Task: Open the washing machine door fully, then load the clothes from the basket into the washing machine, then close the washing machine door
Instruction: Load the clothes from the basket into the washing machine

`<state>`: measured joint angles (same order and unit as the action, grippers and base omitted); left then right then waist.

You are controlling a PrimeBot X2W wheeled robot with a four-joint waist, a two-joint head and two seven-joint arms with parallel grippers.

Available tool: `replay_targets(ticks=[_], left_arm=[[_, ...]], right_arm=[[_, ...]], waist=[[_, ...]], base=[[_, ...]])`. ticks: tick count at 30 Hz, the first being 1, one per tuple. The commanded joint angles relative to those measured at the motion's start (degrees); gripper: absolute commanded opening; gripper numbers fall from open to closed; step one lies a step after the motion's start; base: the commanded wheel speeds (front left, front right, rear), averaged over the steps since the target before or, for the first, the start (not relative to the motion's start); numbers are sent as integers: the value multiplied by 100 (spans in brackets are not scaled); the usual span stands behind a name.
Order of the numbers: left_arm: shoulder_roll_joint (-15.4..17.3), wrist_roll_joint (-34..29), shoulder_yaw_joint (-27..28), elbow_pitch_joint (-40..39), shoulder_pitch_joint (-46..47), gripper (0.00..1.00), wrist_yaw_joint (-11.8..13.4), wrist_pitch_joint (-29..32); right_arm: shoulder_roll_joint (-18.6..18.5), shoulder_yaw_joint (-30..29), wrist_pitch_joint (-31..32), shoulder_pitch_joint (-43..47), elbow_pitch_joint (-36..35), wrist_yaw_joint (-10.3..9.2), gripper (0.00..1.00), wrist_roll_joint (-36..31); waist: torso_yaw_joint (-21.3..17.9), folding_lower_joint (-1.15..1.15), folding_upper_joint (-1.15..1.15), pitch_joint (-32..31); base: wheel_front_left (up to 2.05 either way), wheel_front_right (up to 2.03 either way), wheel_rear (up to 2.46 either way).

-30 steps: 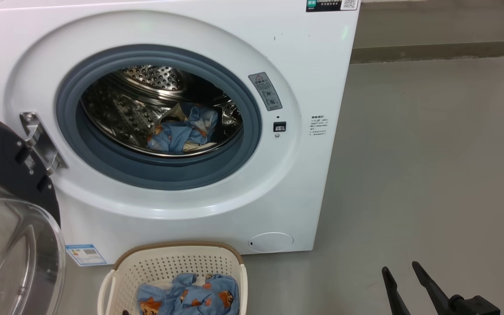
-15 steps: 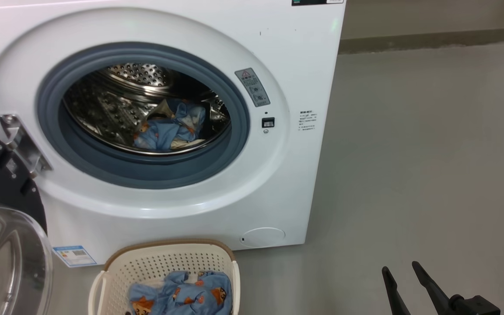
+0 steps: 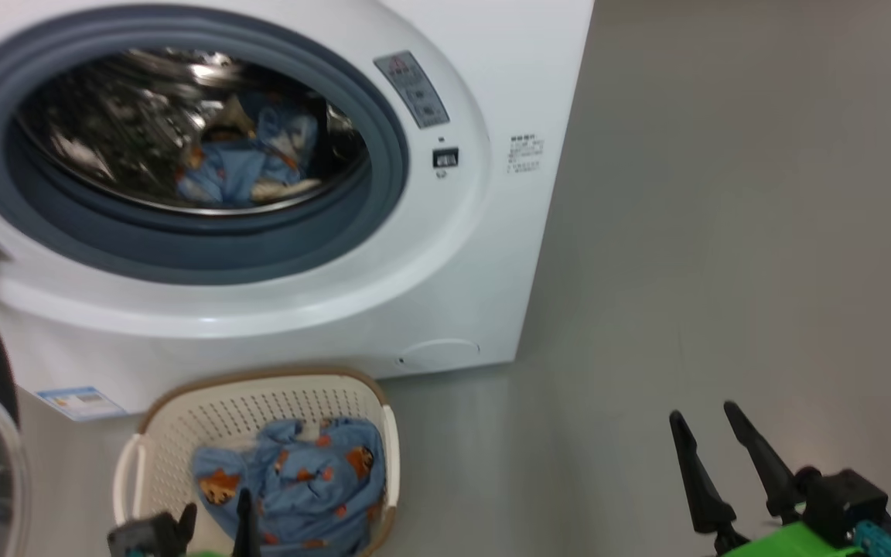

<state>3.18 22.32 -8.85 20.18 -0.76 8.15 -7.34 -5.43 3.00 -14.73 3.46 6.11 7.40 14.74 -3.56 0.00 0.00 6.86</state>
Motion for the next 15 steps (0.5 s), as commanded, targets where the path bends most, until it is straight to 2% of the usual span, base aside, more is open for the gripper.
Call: replay_targets(ticks=[1,9,15], left_arm=[[91,123,183,37,439,100,-98,116],[354,364,244,833,1585,100,-354,816],[605,346,235,1455,2272,100,-408,1167]], right_arm=[[-13,172,-27,-310,-161,9,100,66],[84,293,-27,-938,-151,9,100,209],[121,362,-27,-1306,-148,9,100,281]], waist=[[-309,0,0,742],[-622,0,0,1866],[-764,0,0,2467]], base=[[0,0,0],[0,0,0],[0,0,0]])
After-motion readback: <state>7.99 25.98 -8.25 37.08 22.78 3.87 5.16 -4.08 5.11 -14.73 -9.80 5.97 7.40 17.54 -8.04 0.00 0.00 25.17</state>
